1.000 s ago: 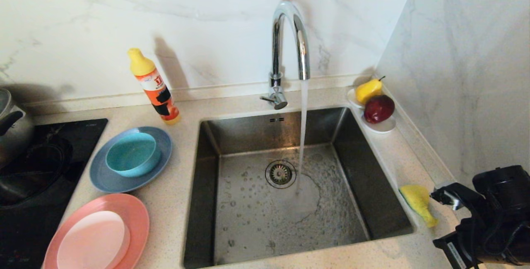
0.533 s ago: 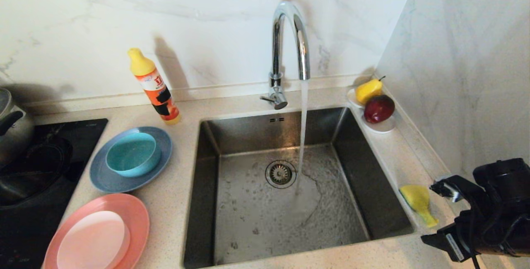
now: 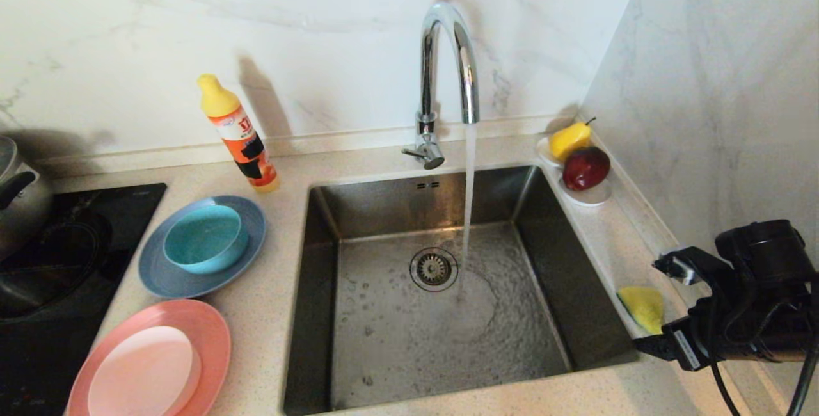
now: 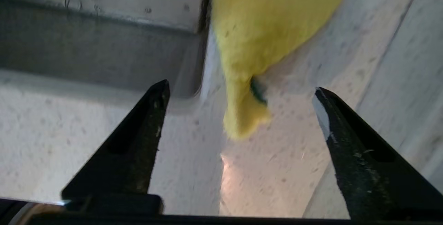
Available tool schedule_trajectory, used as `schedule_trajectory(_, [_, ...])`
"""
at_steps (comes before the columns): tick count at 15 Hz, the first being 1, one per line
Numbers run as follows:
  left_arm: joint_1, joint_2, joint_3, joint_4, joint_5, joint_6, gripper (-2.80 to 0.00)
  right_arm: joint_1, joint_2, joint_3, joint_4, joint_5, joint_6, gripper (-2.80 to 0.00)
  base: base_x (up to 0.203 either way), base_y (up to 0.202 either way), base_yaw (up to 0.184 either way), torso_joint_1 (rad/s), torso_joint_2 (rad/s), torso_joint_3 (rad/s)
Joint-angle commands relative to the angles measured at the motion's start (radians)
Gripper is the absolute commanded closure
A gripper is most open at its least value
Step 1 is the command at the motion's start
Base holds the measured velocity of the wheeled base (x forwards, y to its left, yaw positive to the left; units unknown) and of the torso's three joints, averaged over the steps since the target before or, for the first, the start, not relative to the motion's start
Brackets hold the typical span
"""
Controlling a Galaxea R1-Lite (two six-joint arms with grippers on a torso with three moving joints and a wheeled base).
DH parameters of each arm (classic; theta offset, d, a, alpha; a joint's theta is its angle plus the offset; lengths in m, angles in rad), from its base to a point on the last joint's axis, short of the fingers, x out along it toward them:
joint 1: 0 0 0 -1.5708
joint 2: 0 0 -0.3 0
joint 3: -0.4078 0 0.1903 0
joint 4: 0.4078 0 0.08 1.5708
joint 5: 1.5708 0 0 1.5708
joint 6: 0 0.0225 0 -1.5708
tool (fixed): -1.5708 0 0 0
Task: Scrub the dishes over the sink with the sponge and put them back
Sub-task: Pick up a bowl and the sponge
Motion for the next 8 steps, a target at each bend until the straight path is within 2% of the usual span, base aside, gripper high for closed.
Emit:
schedule_trajectory(1, [0.000, 0.002, 0.000, 0.001, 0.000, 0.000, 0.00, 0.000, 0.016, -0.008, -0.001, 0.001, -0.001, -2.80, 0.000, 0.000, 0.000, 0.000, 0.00, 0.000])
schedule_trajectory(4, [0.000, 0.002, 0.000, 0.001, 0.001, 0.000, 0.00, 0.000, 0.028, -0.008, -0.001, 0.001, 0.004, -2.80, 0.000, 0.000, 0.000, 0.000, 0.00, 0.000])
schedule_trajectory(5, [0.000, 0.002, 0.000, 0.001, -0.001, 0.000, 0.00, 0.000, 0.026, -0.010, -0.001, -0.001, 0.002, 0.00, 0.000, 0.000, 0.000, 0.000, 0.00, 0.000])
schedule_trajectory(8, [0.000, 0.002, 0.000, 0.001, -0.001, 0.000, 0.00, 0.000, 0.028, -0.014, 0.002, 0.001, 0.002, 0.00, 0.000, 0.000, 0.000, 0.000, 0.00, 0.000])
